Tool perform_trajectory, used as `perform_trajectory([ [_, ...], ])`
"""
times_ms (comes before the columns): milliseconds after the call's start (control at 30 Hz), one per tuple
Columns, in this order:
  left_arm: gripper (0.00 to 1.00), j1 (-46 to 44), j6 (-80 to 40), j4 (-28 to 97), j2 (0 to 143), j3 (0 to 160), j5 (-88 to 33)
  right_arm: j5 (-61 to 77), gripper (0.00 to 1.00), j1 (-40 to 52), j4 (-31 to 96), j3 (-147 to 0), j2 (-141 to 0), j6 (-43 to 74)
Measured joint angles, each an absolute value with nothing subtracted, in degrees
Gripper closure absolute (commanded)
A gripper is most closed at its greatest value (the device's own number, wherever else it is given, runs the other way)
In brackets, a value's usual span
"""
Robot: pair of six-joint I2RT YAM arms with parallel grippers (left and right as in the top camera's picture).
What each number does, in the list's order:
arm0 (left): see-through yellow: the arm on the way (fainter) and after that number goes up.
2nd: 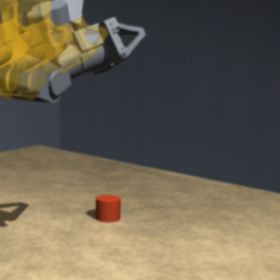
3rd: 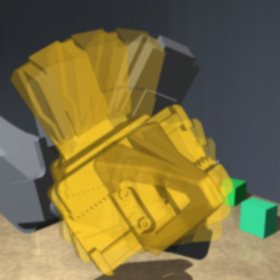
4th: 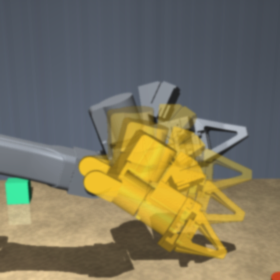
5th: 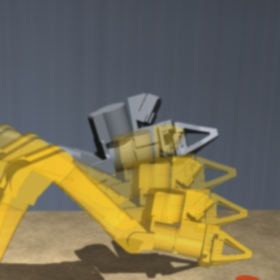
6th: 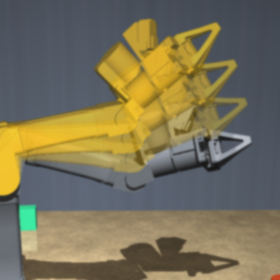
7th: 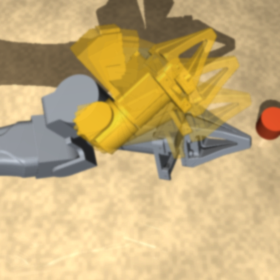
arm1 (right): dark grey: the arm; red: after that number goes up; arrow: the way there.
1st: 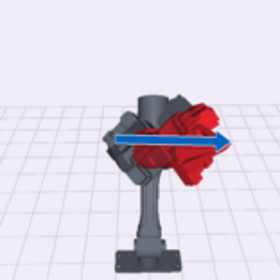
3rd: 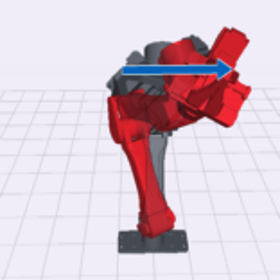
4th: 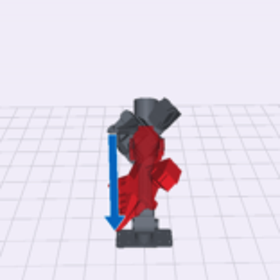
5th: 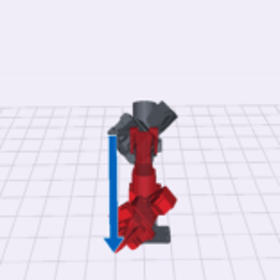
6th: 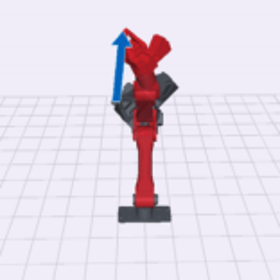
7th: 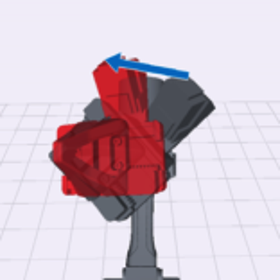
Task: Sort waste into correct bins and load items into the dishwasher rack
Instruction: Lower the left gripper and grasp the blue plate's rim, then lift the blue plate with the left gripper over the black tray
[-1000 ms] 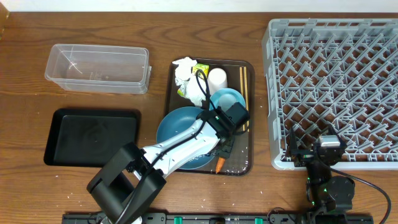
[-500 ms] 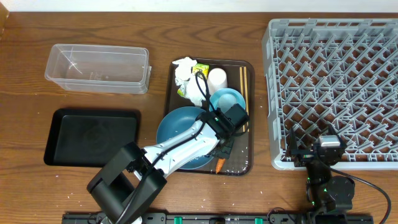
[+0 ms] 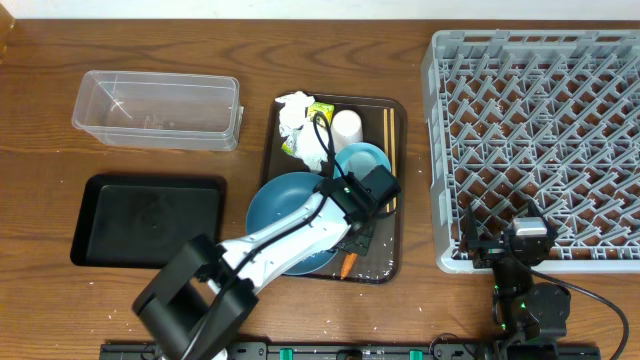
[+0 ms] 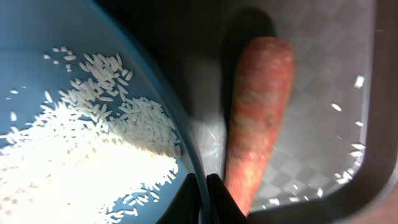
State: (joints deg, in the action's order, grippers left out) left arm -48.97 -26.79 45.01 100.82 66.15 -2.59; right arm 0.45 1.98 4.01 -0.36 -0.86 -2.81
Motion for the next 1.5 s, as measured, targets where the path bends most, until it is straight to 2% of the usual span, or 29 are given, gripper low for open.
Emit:
perform_trajectory([
  [567,0.94,-48.86,-27.14,48.49,86.15,66.15,-2.55,0.45,0.01,1.98,4.01,-0.36,-0.86,-2.81],
  [1067,0.94,-48.36,-22.98,51.37,79.5,66.15,4.56,0.47,0.01,1.98,4.01,-0.36,-0.86,-2.79],
  [1500,0.94,-37.08,-16.95,50.78,79.37,66.15,9.08,0.45,0.01,1.98,4.01,-0.36,-0.86,-2.79],
])
